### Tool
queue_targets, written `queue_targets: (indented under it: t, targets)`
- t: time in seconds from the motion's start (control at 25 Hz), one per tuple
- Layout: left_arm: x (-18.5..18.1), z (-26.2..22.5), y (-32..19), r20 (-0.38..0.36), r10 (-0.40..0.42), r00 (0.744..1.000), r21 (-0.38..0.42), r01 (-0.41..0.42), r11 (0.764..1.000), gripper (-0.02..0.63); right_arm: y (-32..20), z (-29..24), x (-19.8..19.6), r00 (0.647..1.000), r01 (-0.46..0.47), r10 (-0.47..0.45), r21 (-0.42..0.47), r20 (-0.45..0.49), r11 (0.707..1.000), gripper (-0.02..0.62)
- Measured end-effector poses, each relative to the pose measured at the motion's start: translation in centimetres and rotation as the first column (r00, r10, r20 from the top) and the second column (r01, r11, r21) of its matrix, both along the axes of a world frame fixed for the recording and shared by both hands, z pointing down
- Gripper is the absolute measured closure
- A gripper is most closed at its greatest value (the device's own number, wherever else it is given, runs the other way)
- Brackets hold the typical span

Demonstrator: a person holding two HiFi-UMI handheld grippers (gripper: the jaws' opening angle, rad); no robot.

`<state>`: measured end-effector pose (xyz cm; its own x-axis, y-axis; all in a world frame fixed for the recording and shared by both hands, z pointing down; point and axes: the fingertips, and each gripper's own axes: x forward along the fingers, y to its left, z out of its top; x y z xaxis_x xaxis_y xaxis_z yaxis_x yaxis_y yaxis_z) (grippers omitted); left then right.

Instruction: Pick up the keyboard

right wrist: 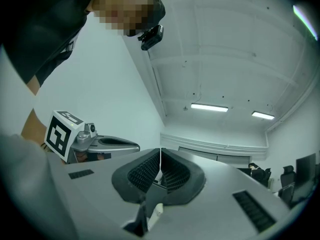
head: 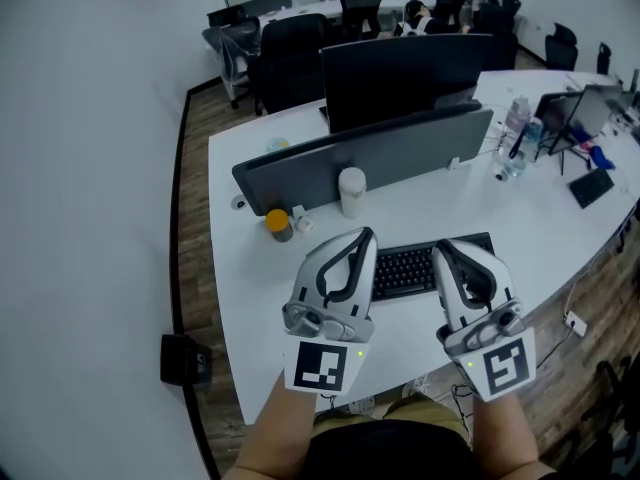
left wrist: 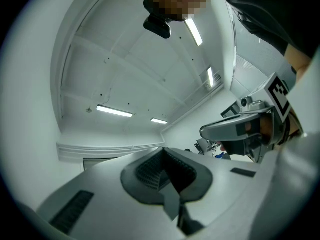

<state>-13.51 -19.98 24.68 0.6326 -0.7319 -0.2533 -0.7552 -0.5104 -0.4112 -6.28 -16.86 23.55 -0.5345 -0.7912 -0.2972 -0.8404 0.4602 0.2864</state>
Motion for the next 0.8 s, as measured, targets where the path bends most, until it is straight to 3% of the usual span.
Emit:
queue_targets:
  t: [0.32, 0.8]
  targets:
    - [3.7, 0.2, -2.1, 0.031, -0.049, 0.998, -0.009, 0.050, 0.999, 0.600, -2.4, -0.1, 3.7, 0.999, 0.041, -0.041, 0.000, 0.016, 0.999, 0.565]
    - [8.8, 0.3, -6.1, 0.088, -0.148, 0.985, 0.000, 0.149, 0.989, 0.600, -7.6, 0.5, 7.1, 0.980, 0.197, -0.196, -0.008, 0.034, 0.980, 0.565]
